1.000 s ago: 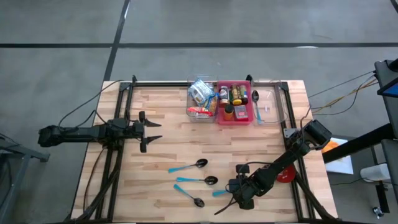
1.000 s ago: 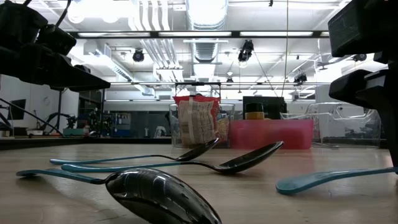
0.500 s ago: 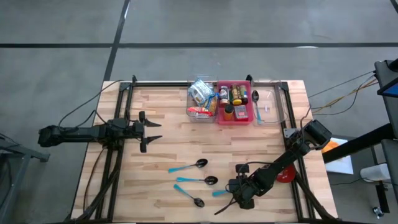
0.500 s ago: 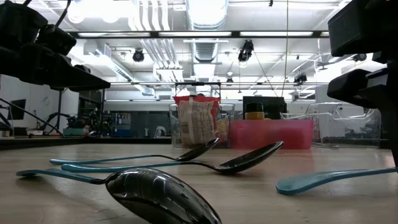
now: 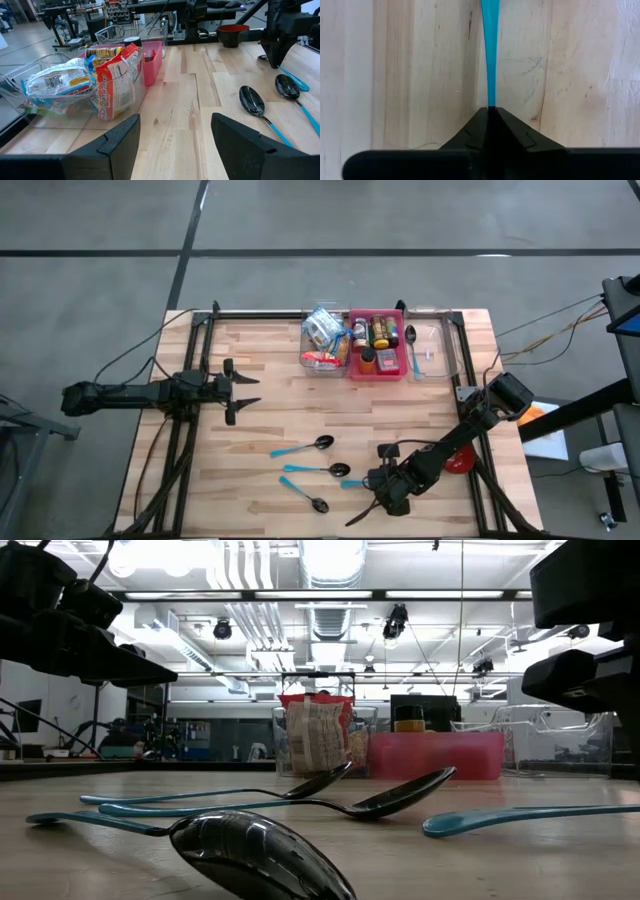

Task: Pick & Place Food Item
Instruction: Put the blue spoon into the right transparent bin

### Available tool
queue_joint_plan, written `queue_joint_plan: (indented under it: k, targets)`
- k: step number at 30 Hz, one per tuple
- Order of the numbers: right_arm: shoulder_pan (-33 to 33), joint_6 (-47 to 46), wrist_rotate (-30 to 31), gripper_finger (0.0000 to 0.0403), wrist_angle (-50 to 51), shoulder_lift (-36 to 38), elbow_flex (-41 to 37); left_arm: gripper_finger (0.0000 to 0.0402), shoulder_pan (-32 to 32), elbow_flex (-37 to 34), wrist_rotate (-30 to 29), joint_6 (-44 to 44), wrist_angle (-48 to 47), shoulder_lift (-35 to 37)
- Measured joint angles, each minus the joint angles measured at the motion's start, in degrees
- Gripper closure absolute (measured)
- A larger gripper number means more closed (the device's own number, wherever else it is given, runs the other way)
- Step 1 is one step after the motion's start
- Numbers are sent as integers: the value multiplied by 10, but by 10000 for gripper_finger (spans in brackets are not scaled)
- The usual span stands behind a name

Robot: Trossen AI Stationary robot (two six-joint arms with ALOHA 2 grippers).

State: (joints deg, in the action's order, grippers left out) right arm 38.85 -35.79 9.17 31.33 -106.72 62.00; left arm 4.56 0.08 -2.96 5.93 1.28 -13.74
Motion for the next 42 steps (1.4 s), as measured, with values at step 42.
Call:
queue_joint_plan:
  k: [42]
  targets:
    - [-8, -76, 99, 369, 89, 128, 9, 158, 0, 0, 0, 1, 0, 0]
